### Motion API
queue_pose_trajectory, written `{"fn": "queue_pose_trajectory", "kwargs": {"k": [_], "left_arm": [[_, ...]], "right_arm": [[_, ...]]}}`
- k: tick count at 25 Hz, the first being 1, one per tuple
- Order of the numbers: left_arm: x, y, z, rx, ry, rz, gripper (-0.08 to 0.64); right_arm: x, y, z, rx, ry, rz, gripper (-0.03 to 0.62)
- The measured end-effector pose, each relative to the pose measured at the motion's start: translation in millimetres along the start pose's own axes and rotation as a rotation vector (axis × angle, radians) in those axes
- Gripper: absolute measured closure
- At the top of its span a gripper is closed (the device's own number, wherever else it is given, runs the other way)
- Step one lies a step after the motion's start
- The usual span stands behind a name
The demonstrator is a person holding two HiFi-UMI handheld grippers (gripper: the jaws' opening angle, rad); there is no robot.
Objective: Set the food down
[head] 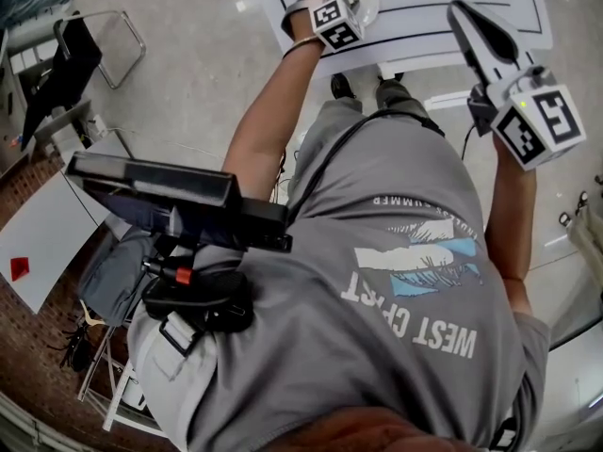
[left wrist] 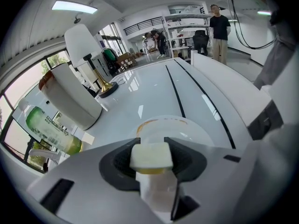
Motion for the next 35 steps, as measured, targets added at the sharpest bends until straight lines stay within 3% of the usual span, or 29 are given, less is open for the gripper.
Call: {"fn": "queue_pose_trajectory", "kwargs": {"k": [16, 29, 35], "left_arm": [[-7, 3, -6, -0.013, 0.008, -0.010, 0.405], [11, -7, -6, -0.030, 0.023, -0.044, 0.402], [17, -2, -7, 0.020, 0.137, 0.010, 0.402]], "right_arm": [[-22, -11, 18, -0.040, 0.015, 0.027, 0.584], [-23, -20, 28, -0.071, 0.017, 0.044, 0.584], [-37, -23, 25, -0.083, 0.035, 0.067, 0.584]]}}
Point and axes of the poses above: the fingertips, and each gripper's own axes: y forward along the fingers, z to its left, x out of its top, the point moved 5 cm from there along -y, backward along the fingers, and after that the axes turned 11 degrees about z, right-handed, at the moved point
